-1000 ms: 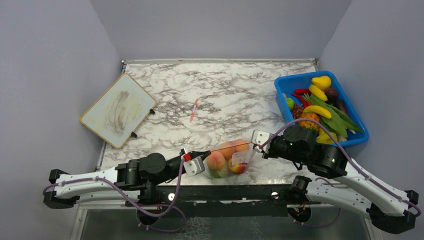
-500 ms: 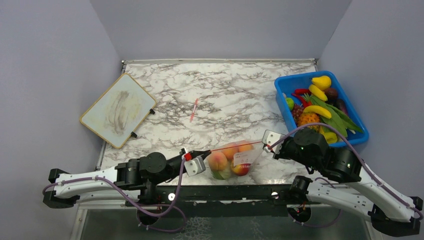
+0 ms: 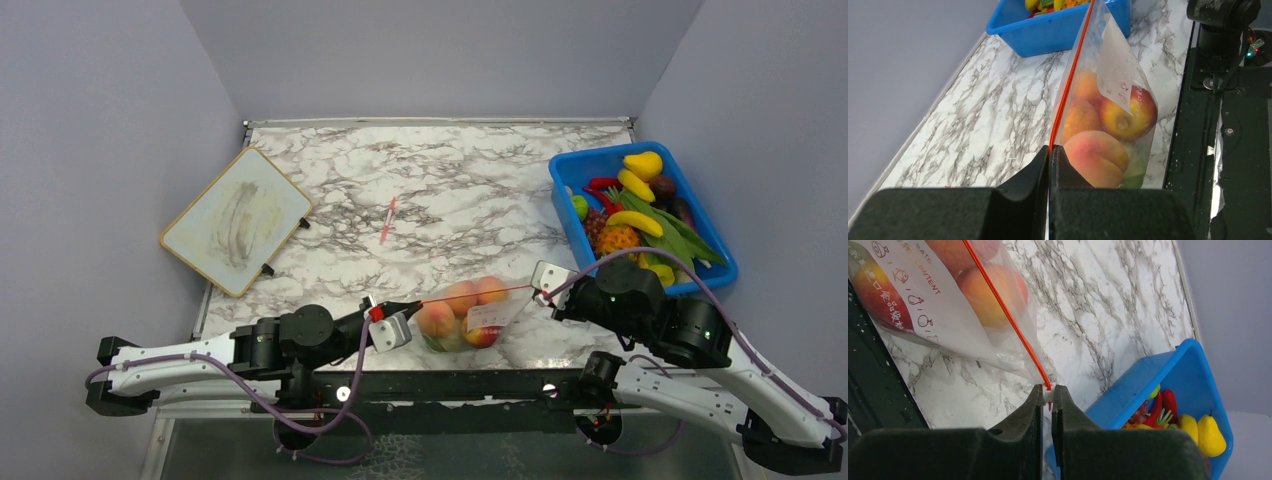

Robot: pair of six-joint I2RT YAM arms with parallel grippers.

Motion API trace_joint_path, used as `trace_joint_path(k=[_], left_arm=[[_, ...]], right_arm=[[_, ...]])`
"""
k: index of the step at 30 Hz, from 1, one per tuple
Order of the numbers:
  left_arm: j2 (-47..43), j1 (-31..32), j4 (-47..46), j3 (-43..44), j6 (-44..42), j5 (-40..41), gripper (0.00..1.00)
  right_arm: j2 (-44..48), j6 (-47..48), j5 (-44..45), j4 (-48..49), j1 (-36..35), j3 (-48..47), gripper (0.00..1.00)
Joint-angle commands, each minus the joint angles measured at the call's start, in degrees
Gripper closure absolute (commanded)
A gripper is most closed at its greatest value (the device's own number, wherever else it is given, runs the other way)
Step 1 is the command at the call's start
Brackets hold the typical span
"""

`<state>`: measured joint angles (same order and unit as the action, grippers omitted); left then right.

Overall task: Place the food in the zip-top bag and seal the zipper
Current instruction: Zip the zipper food storage bag at the center of the board, then place the zipper food storage bag at the center of the board.

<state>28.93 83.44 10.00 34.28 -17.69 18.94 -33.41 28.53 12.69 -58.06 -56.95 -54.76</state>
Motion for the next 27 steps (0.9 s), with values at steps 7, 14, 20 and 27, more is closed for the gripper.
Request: trace_joint_path(k=[7,14,20,27], left_arm=[[1.60,0.18,-2.56,-1.13,-0.18,4.69,0.79],[3.77,0.19,-4.01,-1.46,0.06,7.82,0.71],[2.53,0.18,-5.22,-1.42,0.41,11.06,0.64],[2.91,0.22,-3.90,0.65,3.10,15.02,0.44]], right_arm=[[0.38,3.34,-6.10,-4.56,0.51,-2.16,0.99],[-3.66,1.96,-4.46,3.21,0.44,1.04,0.99],[-8.15,-1.79,-1.66,12.67,0.44,1.81,0.99],[-18.20,-6.67,7.92,19.96,0.44,1.66,0.99]])
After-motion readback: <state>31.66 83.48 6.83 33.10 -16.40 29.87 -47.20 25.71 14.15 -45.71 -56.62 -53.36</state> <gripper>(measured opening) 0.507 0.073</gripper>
